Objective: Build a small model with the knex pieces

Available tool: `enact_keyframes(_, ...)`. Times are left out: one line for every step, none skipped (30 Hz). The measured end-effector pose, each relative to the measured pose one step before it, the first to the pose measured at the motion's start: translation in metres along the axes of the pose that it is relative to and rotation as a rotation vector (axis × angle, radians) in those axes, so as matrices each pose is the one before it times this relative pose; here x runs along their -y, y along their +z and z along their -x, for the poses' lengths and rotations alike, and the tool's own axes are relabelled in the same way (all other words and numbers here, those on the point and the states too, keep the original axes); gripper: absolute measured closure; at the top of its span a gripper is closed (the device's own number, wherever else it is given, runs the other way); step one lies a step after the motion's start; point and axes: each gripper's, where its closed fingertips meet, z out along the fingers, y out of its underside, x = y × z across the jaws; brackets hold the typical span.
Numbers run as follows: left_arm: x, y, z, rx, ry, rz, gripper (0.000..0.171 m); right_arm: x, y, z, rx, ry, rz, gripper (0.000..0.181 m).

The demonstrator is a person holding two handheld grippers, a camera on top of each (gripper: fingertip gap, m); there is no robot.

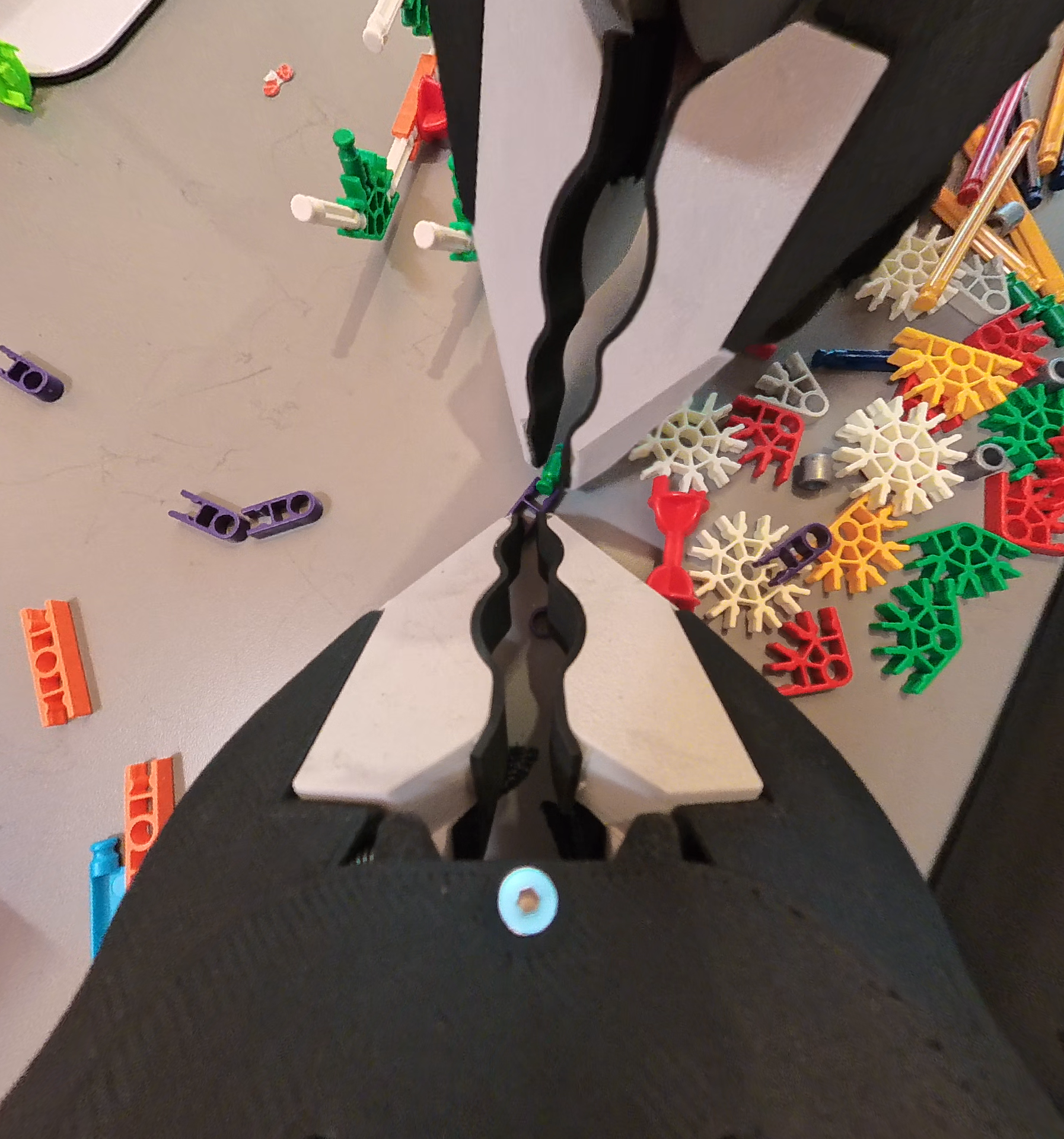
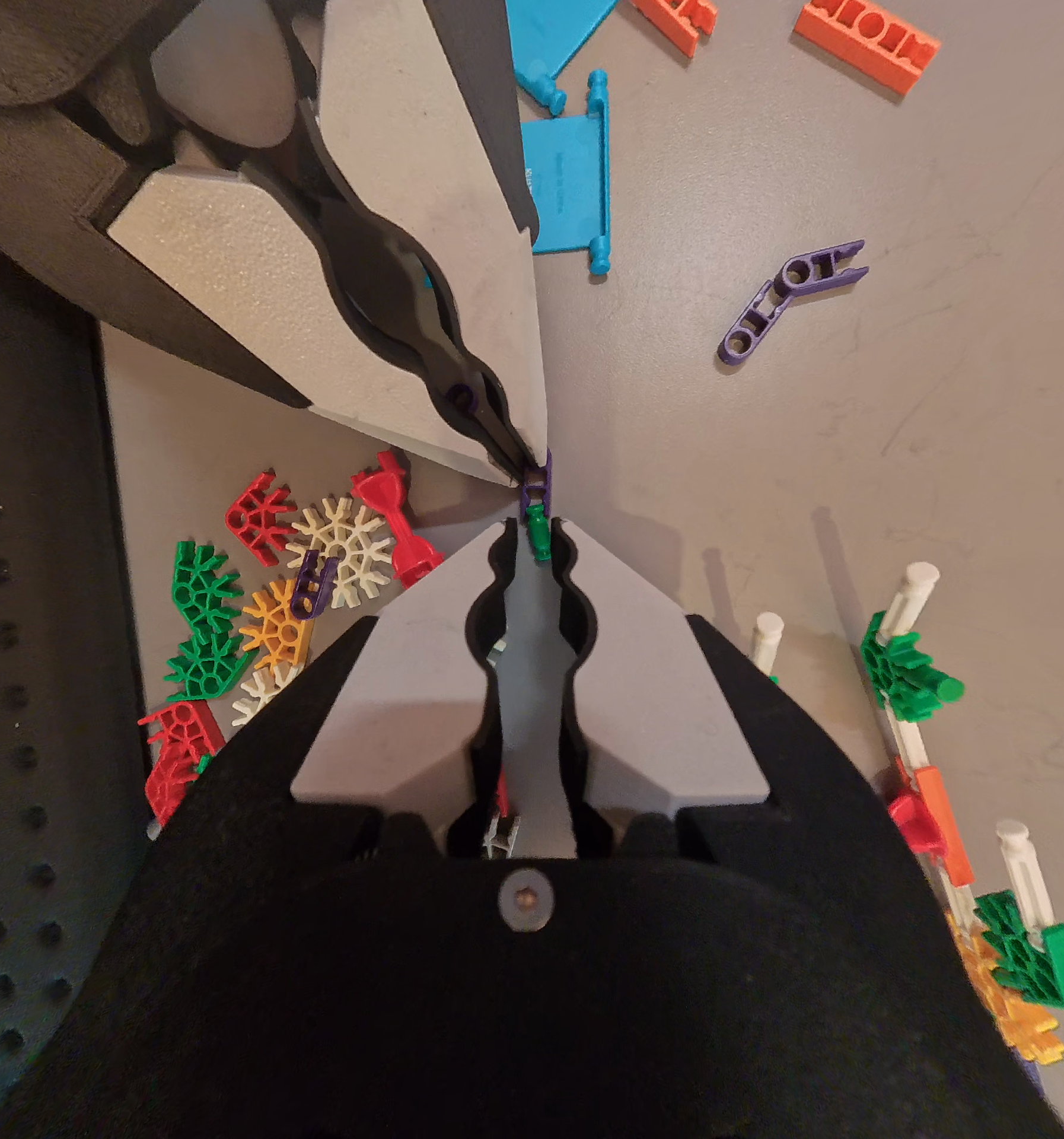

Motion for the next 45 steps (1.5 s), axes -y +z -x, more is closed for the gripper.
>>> enact_keyframes(0.00018,0.00013,-0.00017,-0.0012,-0.0001,-0.00052,0.17,0.00132,-0.00109,0.00034,0.0026,0.0026,-0.0083,0.176)
enact_keyframes(0.00025,0.00024,-0.00022,-0.0013,0.0006,0.00008,0.17,-0.00021,-0.0003,0.00026,0.0011,-0.0019,0.0018,0.178)
enact_keyframes(0.00016,0.00021,-0.00012,0.0001,0.0022,0.00108,0.169,-0.00133,0.00021,-0.00026,-0.0035,-0.0067,0.0077,0.178)
enact_keyframes(0.00007,0.00006,-0.0001,0.0002,0.0021,0.00222,0.169,-0.0017,0.00025,0.00031,-0.0005,-0.007,0.0067,0.178)
enact_keyframes(-0.00001,0.00006,-0.00005,0.0003,0.0017,0.00116,0.169,-0.0012,0.00059,0.00086,0.0039,-0.0054,0.002,0.177)
enact_keyframes(0.00012,0.00004,-0.00009,-0.0011,0.0,-0.00121,0.169,-0.00107,0.00081,-0.00056,-0.0025,-0.0044,0.0025,0.176)
enact_keyframes(0.00024,0.00021,-0.00018,-0.002,-0.0015,-0.00257,0.169,-0.00139,0.001,-0.00128,-0.0063,-0.0062,0.0076,0.176)
enact_keyframes(0.00022,0.00025,0.00002,-0.0014,-0.002,-0.00172,0.17,-0.00092,0.00117,-0.00078,-0.004,-0.0071,0.0074,0.176)
enact_keyframes(0.00012,0.00013,-0.00009,-0.0003,0.0004,0.00023,0.169,-0.00016,0.00099,-0.00018,-0.0012,-0.0052,0.0032,0.177)
enact_keyframes(0.00012,0.00006,0.00006,0.0009,0.0021,0.00147,0.169,0.00017,0.00057,0.00007,-0.0002,-0.0024,0.0004,0.178)
enact_keyframes(-0.00001,0.00006,0.00001,0.0011,0.0011,0.00119,0.169,0.00022,0.00001,0.00024,0.001,0.0003,-0.0005,0.178)
enact_keyframes(-0.00004,-0.00005,0.0,0.0012,0.0006,-0.00007,0.17,-0.00011,-0.00015,0.0001,-0.0012,-0.0004,-0.0012,0.178)
enact_keyframes(-0.00004,-0.00009,-0.00006,0.0002,-0.0004,-0.00082,0.17,-0.00027,-0.00023,-0.00029,-0.0037,-0.0015,-0.0012,0.178)
enact_keyframes(-0.00002,-0.00005,-0.00004,-0.0007,-0.0013,-0.00058,0.17,-0.00056,-0.00043,-0.00035,-0.0019,0.0016,-0.0011,0.178)
enact_keyframes(-0.00001,-0.00003,0.00004,0.0001,-0.0006,-0.0003,0.17,0.00038,-0.00092,0.00006,0.0029,0.0051,-0.0064,0.178)
enact_keyframes(0.00002,0.00001,0.00002,0.001,0.0002,-0.00015,0.17,0.00098,-0.00125,0.00025,0.006,0.0076,-0.0101,0.178)
enact_keyframes(0.00008,0.00008,-0.00002,0.0015,0.0008,0.00019,0.17,0.00227,-0.00177,-0.0007,-0.0006,0.0082,-0.0164,0.178)
enact_keyframes(0.00014,0.00016,-0.00001,0.0012,0.0014,0.00047,0.17,0.00243,-0.00184,-0.00022,0.0021,0.0076,-0.0179,0.178)
enact_keyframes(0.00028,0.00025,-0.00027,0.0001,0.0009,-0.00014,0.17,0.00181,-0.00127,0.00083,0.0099,0.0093,-0.0134,0.178)
enact_keyframes(0.00037,0.00032,-0.00027,-0.0008,-0.0001,-0.00042,0.17,0.00165,-0.00066,0.00027,0.0054,0.0089,-0.0123,0.178)
enact_keyframes(0.00033,0.0004,-0.00031,-0.0006,0.001,-0.00059,0.17,0.00064,-0.00001,-0.00034,-0.0015,0.0039,-0.006,0.178)
enact_keyframes(0.00038,0.00028,-0.00033,-0.0007,0.0009,-0.00123,0.17,0.0001,0.00047,-0.00027,-0.0033,-0.0014,0.0002,0.178)
enact_keyframes(0.0003,0.00032,-0.00021,-0.0009,-0.0003,-0.00151,0.17,0.00034,0.00066,0.00015,-0.0011,-0.0016,0.0011,0.178)
enact_keyframes(0.00022,0.00026,-0.00002,-0.0001,-0.0001,-0.00131,0.17,0.00057,0.00101,0.00029,-0.0001,-0.0007,-0.0002,0.178)
enact_keyframes(0.00018,0.00011,-0.00017,-0.0008,0.0002,-0.00088,0.17,0.00012,0.00132,0.00005,-0.0007,0.0012,0.0022,0.178)
enact_keyframes(0.00016,0.0001,-0.00022,-0.001,-0.0002,-0.00081,0.17,-0.00017,0.00129,0.00027,0.0001,0.0012,0.0034,0.178)
enact_keyframes(0.00002,0.00009,-0.00015,-0.0006,0.0001,-0.00102,0.17,0.00035,0.00115,0.0002,-0.0029,-0.0005,0.0003,0.178)
enact_keyframes(-0.00008,0.00002,-0.00009,-0.0001,0.0008,-0.00065,0.17,-0.00014,0.00118,-0.00043,-0.0084,-0.0039,0.0033,0.178)
enact_keyframes(-0.00018,-0.00021,0.00006,-0.0002,0.0002,-0.00053,0.17,-0.00046,0.00076,-0.00048,-0.0084,-0.0057,0.0047,0.178)
enact_keyframes(-0.00014,-0.00007,0.00001,-0.0012,-0.0024,-0.00136,0.17,0.00048,0.00006,-0.00007,-0.0025,-0.0003,-0.0018,0.178)
enact_keyframes(-0.00006,-0.00014,0.00004,-0.0006,-0.0012,-0.00143,0.17,0.00027,0.00006,-0.00001,0.0017,0.005,-0.0024,0.178)
enact_keyframes(-0.00012,-0.00005,0.0,-0.0002,0.0003,-0.0011,0.17,-0.00014,-0.00009,0.0003,0.005,0.0052,-0.0011,0.178)
enact_keyframes(-0.00009,-0.00014,-0.00002,0.0001,-0.0004,-0.0008,0.17,-0.0005,-0.00063,0.00044,0.0055,0.0049,0.0008,0.177)
enact_keyframes(0.00003,-0.00003,-0.00013,-0.0015,-0.001,-0.00096,0.17,-0.00062,-0.00065,-0.00006,0.003,0.0064,-0.0007,0.171)
enact_keyframes(0.0,0.00006,0.00015,-0.0006,-0.0007,-0.00126,0.17,-0.0006,-0.00083,0.00014,0.0028,0.0029,-0.0016,0.165)
enact_keyframes(0.00006,0.00001,-0.00001,-0.0006,0.0001,-0.00077,0.17,-0.00065,-0.00126,0.0007,0.0015,-0.0055,-0.0017,0.163)
enact_keyframes(0.0,0.0,0.00007,-0.0007,0.0004,-0.00002,0.17,-0.00001,-0.00207,0.00062,-0.0008,-0.0064,-0.0054,0.163)
enact_keyframes(0.00001,0.00001,-0.00001,-0.0004,0.0006,-0.00009,0.17,-0.00001,-0.00229,0.00014,0.0001,0.0031,-0.0062,0.163)
enact_keyframes(0.00001,-0.00002,0.00005,-0.0003,0.0003,-0.00043,0.17,-0.00085,-0.00211,-0.00059,-0.002,0.0055,-0.0008,0.163)
enact_keyframes(0.00005,0.0,0.00005,-0.0003,0.0003,-0.00071,0.17,-0.00121,-0.0019,-0.00072,-0.0053,-0.0026,0.0028,0.166)
enact_keyframes(0.00001,0.00011,-0.00009,-0.0007,0.0,-0.00056,0.17,-0.00172,-0.00136,-0.00086,-0.0074,-0.0065,0.0075,0.167)
enact_keyframes(0.00008,0.00006,0.00002,-0.0012,-0.0003,-0.00021,0.17,-0.00212,-0.00023,-0.00091,-0.0079,-0.0047,0.0123,0.167)
enact_keyframes(0.00015,0.00017,-0.00009,-0.0011,0.001,0.00036,0.17,-0.00217,0.00104,-0.00013,-0.003,-0.0046,0.0125,0.168)
enact_keyframes(0.00024,0.00015,-0.00003,-0.0003,0.0023,0.00099,0.17,-0.00203,0.00181,0.00087,0.0031,-0.0038,0.0115,0.171)
enact_keyframes(0.00011,0.00022,-0.0001,-0.0004,0.0023,0.00176,0.17,-0.00241,0.0022,0.00091,0.0016,-0.0036,0.0129,0.172)
